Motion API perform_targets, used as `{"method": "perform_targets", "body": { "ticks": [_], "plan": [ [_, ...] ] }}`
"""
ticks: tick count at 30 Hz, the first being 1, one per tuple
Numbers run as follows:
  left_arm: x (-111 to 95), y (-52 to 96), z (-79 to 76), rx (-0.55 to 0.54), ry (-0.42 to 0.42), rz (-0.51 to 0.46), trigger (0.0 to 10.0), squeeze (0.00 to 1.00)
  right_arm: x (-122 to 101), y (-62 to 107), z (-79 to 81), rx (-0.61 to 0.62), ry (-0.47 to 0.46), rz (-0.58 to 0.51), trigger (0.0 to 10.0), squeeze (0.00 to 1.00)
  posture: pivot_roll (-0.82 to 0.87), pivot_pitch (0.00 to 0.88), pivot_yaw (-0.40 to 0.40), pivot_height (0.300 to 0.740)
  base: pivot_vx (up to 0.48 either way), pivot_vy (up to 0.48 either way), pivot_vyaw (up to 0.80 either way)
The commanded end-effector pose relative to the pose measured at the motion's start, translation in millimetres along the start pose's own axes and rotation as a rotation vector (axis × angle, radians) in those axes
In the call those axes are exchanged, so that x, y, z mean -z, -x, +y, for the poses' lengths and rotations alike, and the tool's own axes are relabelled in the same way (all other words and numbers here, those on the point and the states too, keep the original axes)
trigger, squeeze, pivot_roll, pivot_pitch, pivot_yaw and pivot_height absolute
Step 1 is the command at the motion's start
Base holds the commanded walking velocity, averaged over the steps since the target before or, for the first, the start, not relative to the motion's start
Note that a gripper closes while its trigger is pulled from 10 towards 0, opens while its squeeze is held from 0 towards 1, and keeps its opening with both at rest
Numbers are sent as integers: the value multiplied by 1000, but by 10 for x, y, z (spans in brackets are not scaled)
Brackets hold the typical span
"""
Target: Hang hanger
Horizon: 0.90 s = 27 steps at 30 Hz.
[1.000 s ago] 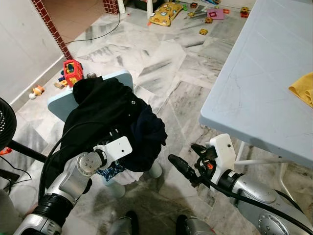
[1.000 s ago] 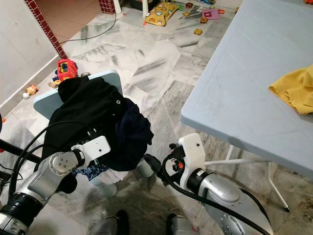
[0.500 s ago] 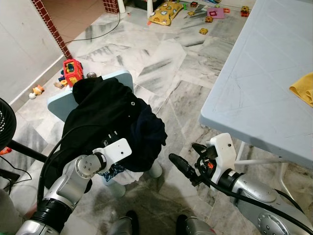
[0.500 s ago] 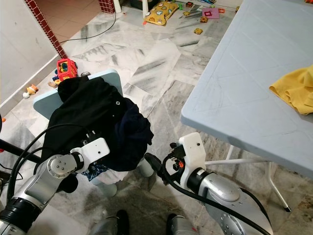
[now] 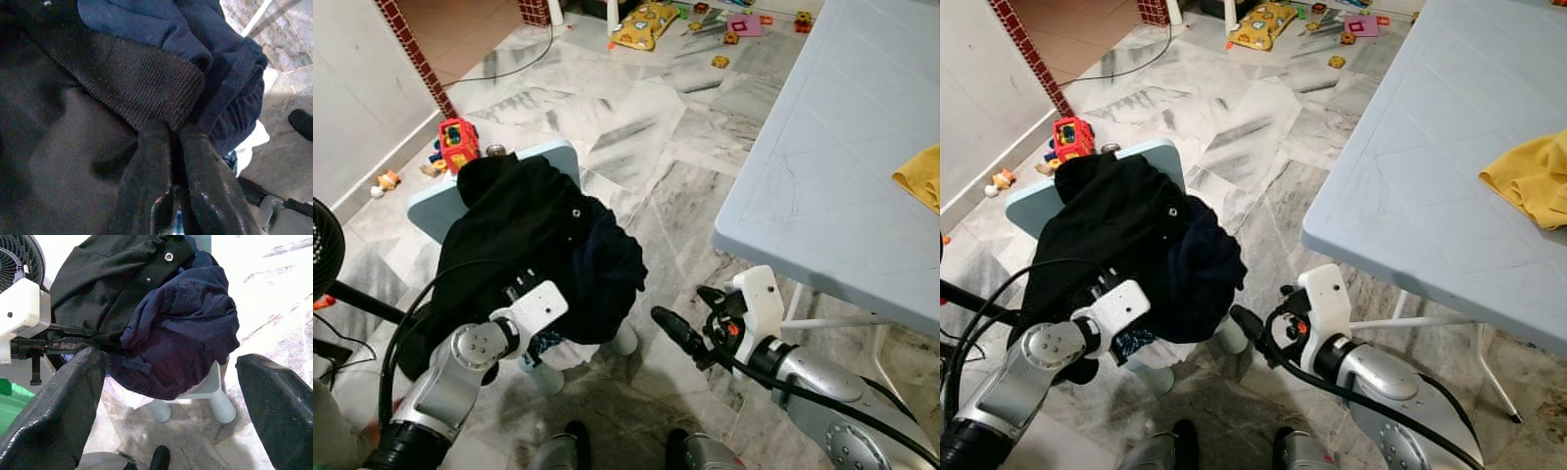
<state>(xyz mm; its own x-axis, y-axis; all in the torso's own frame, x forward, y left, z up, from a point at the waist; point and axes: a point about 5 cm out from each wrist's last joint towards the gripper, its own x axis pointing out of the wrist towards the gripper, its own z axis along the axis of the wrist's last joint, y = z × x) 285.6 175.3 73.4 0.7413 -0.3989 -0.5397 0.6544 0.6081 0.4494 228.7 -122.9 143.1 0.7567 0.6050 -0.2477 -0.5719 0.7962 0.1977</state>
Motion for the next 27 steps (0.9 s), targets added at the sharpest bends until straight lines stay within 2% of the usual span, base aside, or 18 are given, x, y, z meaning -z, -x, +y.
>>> {"method": "perform_targets", "body": {
  "ticks": [1, 4, 6, 11, 14, 16, 21, 25, 26, 27],
  "plan": [
    [83, 36, -32, 6, 23, 24, 0, 0, 26, -11, 10, -6, 3, 10, 10000, 0, -121, 247, 49, 740, 0, 0, 0],
    [82, 37, -28, -7, 27, 18, 0, 0, 25, -15, 7, -6, 4, 10, 10000, 0, -122, 245, 48, 740, 0, 0, 0],
    [62, 46, -7, -55, 39, 0, 0, 0, 23, -21, -2, -4, 7, 9, 10000, 0, -122, 241, 48, 740, 0, 0, 0],
    [-85, 177, 119, -324, 108, -131, 0, 0, 18, -27, -28, 7, 12, 3, 10000, 0, -119, 229, 48, 740, 0, 0, 0],
    [-115, 303, 118, -458, 120, -192, 0, 0, 23, -32, -36, 9, 13, 2, 10000, 0, -112, 221, 42, 740, 0, 0, 0],
    [-128, 401, 74, -542, 157, -232, 0, 0, 24, -52, -40, 9, 14, 0, 10000, 0, -106, 214, 36, 740, 0, 0, 0],
    [-48, 459, -86, -572, 316, -215, 0, 0, 15, -98, -49, 5, 19, -8, 10000, 0, -92, 199, 22, 740, 0, 0, 0],
    [7, 464, -152, -585, 407, -191, 0, 0, 8, -120, -62, 3, 25, -11, 10000, 0, -88, 190, 13, 740, 0, 0, 0],
    [7, 464, -152, -585, 407, -191, 0, 0, 8, -120, -62, 3, 25, -11, 10000, 0, -88, 190, 13, 740, 0, 0, 0],
    [36, 463, -183, -585, 448, -175, 0, 0, 0, -131, -68, 2, 28, -14, 10000, 0, -88, 187, 11, 740, 0, 0, 0]
  ]
}}
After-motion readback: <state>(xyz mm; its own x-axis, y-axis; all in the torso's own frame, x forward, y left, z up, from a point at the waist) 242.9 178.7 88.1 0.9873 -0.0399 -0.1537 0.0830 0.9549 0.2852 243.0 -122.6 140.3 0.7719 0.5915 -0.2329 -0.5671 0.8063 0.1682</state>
